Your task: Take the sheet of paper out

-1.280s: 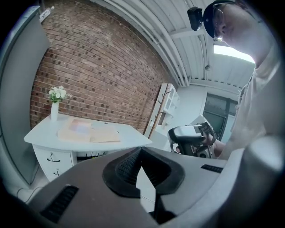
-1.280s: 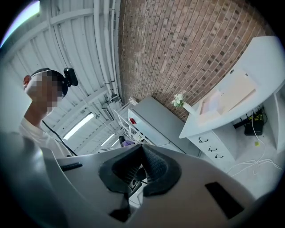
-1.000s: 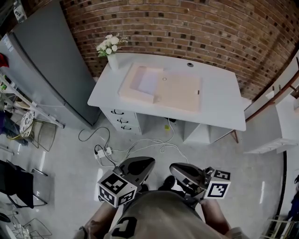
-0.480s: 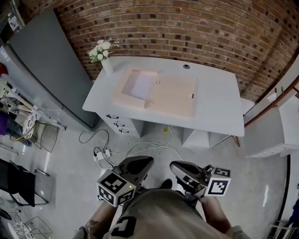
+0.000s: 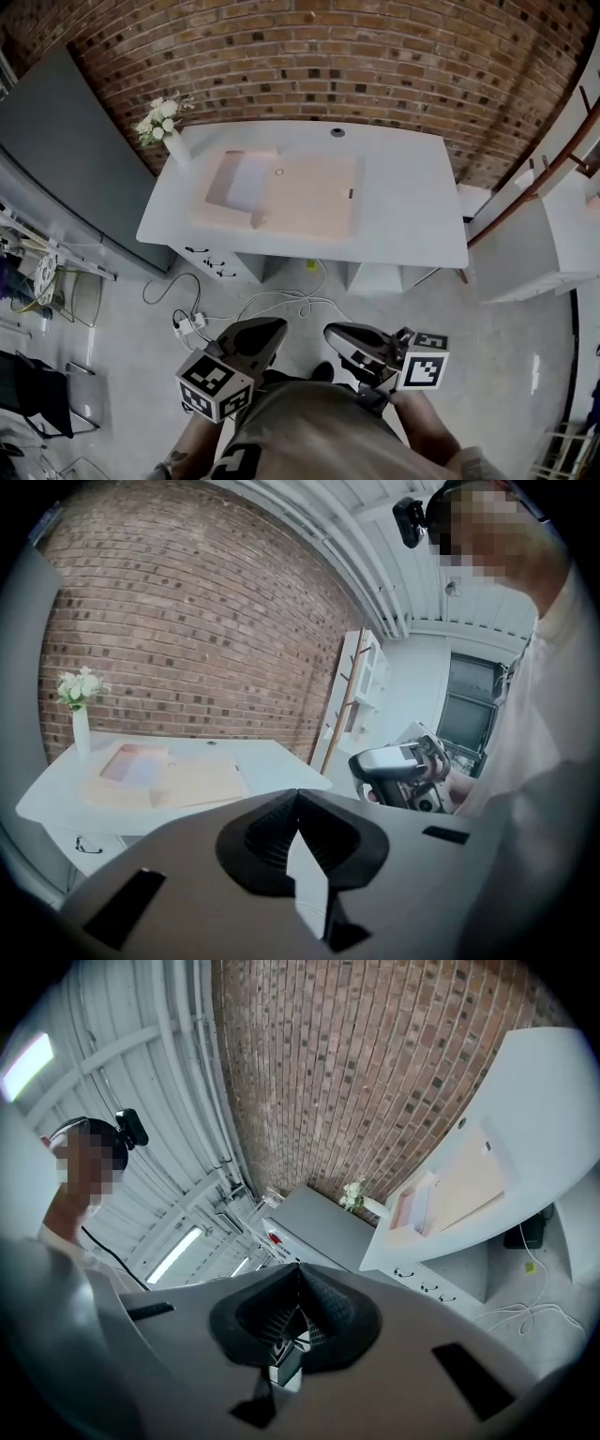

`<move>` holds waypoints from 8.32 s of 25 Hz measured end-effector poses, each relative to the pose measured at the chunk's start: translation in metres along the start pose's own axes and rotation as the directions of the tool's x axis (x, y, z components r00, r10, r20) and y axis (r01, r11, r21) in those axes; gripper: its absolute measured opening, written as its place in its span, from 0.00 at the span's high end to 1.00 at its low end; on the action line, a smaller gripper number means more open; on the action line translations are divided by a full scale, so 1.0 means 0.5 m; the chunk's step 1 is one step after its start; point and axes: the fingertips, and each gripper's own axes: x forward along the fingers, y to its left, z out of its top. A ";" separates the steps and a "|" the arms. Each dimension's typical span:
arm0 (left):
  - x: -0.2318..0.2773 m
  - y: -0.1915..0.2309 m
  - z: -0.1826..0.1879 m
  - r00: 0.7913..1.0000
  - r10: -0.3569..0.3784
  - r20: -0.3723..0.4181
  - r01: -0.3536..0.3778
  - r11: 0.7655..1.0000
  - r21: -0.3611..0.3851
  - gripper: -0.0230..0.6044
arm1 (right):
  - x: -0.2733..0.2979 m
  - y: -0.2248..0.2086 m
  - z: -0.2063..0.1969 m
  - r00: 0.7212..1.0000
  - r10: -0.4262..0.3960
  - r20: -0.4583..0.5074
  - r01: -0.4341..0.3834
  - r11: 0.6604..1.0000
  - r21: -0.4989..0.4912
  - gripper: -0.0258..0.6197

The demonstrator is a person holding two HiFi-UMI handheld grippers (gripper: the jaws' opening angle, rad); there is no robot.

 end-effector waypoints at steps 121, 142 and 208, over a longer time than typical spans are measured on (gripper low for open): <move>0.027 0.682 0.058 0.966 0.256 0.033 -0.226 0.902 -0.368 0.94 | 0.656 -0.805 0.170 0.865 -0.273 -0.422 0.464 0.756 0.462 0.43; 0.013 0.682 0.048 0.960 0.279 0.014 -0.253 0.890 -0.379 0.94 | 0.710 -0.818 0.191 0.905 -0.259 -0.337 0.400 0.788 0.468 0.43; -0.012 0.694 0.036 0.967 0.250 0.051 -0.210 0.893 -0.397 0.94 | 0.685 -0.851 0.265 0.771 -0.568 -0.289 0.619 0.774 0.130 0.92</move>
